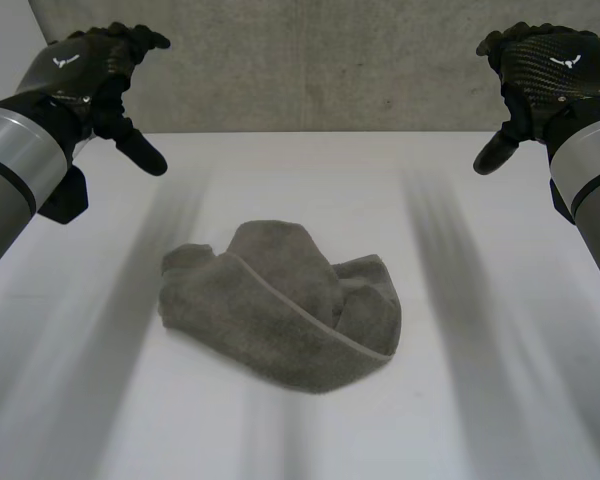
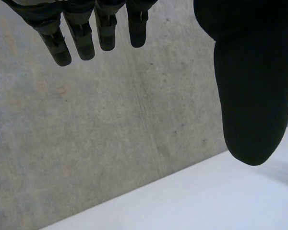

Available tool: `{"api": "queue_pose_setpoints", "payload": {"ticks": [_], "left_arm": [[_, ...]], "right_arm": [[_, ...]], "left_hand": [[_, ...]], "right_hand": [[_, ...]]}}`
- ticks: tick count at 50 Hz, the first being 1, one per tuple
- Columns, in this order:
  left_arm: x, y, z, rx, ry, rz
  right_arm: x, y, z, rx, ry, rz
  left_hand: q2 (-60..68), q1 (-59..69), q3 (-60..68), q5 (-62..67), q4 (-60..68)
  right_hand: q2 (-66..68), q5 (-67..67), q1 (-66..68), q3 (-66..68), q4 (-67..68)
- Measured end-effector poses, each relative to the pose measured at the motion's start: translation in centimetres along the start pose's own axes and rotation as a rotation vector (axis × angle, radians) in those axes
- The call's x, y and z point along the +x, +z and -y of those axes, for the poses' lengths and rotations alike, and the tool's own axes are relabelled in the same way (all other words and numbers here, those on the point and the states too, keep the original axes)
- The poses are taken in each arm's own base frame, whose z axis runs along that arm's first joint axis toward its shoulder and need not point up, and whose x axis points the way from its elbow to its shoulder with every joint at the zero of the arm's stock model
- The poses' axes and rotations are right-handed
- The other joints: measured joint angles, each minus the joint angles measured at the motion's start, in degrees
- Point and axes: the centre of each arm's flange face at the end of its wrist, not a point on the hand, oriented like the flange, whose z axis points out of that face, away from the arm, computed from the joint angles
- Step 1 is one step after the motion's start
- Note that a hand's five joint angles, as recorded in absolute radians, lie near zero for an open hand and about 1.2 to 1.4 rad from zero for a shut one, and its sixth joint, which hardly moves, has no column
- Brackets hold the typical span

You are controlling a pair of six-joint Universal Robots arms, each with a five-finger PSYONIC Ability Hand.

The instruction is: Fold the towel.

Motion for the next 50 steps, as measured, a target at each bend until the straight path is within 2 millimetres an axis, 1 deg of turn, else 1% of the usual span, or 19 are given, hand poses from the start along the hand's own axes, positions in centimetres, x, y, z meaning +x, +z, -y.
{"api": "queue_pose_setpoints", "payload": {"ticks": [12,16,19,22,25,26,27,30,32,33,36,40,45,47,50], "left_arm": [[0.6,-0.1,-0.7,-0.02,0.0,-0.018],[0.9,0.0,-1.3,-0.024,0.016,-0.037],[1.2,0.3,-2.4,-0.047,0.06,-0.071],[1.5,0.7,-4.0,-0.087,0.131,-0.118],[1.9,1.1,-6.5,-0.146,0.233,-0.176],[1.9,1.3,-7.7,-0.173,0.282,-0.199],[2.0,1.4,-8.1,-0.183,0.298,-0.207],[2.0,1.8,-10.6,-0.24,0.384,-0.245],[1.9,2.0,-12.0,-0.273,0.42,-0.262],[1.9,2.1,-12.4,-0.282,0.426,-0.266],[1.8,2.3,-14.3,-0.327,0.446,-0.282],[1.7,2.6,-16.0,-0.37,0.448,-0.292],[1.6,2.7,-17.9,-0.414,0.451,-0.302],[1.5,2.8,-18.4,-0.426,0.457,-0.307],[1.6,2.7,-19.2,-0.442,0.477,-0.318]], "right_arm": [[-0.4,0.0,0.1,0.005,-0.013,0.035],[-0.9,-0.3,-0.2,-0.008,-0.02,0.105],[-1.7,-0.9,-0.8,-0.053,-0.012,0.19],[-2.6,-1.6,-2.0,-0.132,0.022,0.273],[-3.6,-2.3,-4.3,-0.254,0.099,0.338],[-4.0,-2.6,-5.6,-0.318,0.148,0.353],[-4.1,-2.6,-6.1,-0.339,0.165,0.356],[-4.8,-3.2,-8.9,-0.45,0.261,0.366],[-5.4,-3.5,-10.5,-0.505,0.306,0.372],[-5.6,-3.6,-10.9,-0.516,0.314,0.375],[-6.9,-4.4,-12.9,-0.57,0.339,0.404],[-8.7,-5.4,-14.8,-0.619,0.336,0.45],[-10.5,-6.5,-16.5,-0.672,0.32,0.497],[-11.0,-6.8,-16.8,-0.682,0.315,0.51],[-11.6,-7.2,-17.2,-0.694,0.307,0.528]], "left_hand": [[0.1,0.1,0.1,0.0,0.1],[2.4,2.4,2.4,1.2,2.4],[3.1,3.0,3.1,2.0,3.1],[3.4,3.3,3.3,2.3,3.4],[3.6,3.5,3.5,2.4,3.6],[3.8,3.7,3.7,2.7,3.8],[3.8,3.8,3.8,2.8,3.8],[5.0,5.0,5.0,3.9,5.0],[5.4,5.3,5.4,4.3,5.4],[5.5,5.5,5.5,4.4,5.5],[6.2,6.2,6.1,5.1,6.2],[8.9,8.8,8.8,7.7,8.9],[11.4,11.3,11.3,10.3,11.3],[12.2,12.1,12.1,11.1,12.2],[15.3,15.7,15.3,14.1,15.3]], "right_hand": [[0.0,0.0,0.0,0.0,0.0],[0.0,0.0,0.0,0.0,0.0],[0.0,0.0,0.0,0.0,0.0],[0.0,0.0,0.0,0.0,0.0],[0.0,0.0,0.0,0.0,0.0],[0.0,0.0,0.0,0.0,0.0],[0.0,0.0,0.0,0.0,0.0],[0.0,0.0,0.0,0.0,0.0],[0.0,0.0,0.0,0.0,0.0],[0.0,0.0,0.0,0.0,0.0],[0.1,0.2,0.4,0.1,0.0],[0.3,2.4,2.6,1.3,0.3],[2.4,4.5,4.3,3.3,1.8],[4.3,6.3,6.2,5.1,3.8],[10.4,12.0,12.1,11.4,9.9]]}}
